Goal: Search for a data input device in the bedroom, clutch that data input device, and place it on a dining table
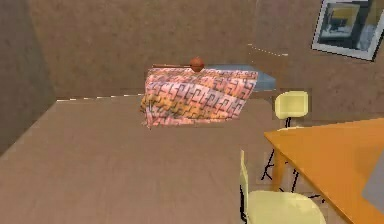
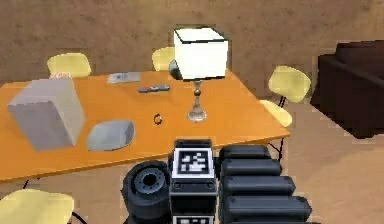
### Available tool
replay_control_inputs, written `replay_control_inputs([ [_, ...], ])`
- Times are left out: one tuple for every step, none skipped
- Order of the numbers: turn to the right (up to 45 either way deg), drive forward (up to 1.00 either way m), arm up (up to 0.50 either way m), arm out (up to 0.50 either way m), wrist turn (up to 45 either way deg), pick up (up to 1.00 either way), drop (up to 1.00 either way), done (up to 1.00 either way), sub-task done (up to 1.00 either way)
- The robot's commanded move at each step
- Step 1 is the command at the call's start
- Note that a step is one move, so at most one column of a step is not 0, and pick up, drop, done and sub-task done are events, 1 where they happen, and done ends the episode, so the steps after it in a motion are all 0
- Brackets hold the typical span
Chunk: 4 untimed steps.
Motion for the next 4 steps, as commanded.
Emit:
replay_control_inputs([
  [-21.0,0.0,0.0,0.0,0.0,0.0,0.0,0.0,0.0],
  [45.0,0.0,0.0,0.0,0.0,0.0,0.0,0.0,0.0],
  [45.0,0.0,0.0,0.0,0.0,0.0,0.0,0.0,0.0],
  [3.0,0.0,0.0,0.0,0.0,0.0,0.0,0.0,0.0],
])
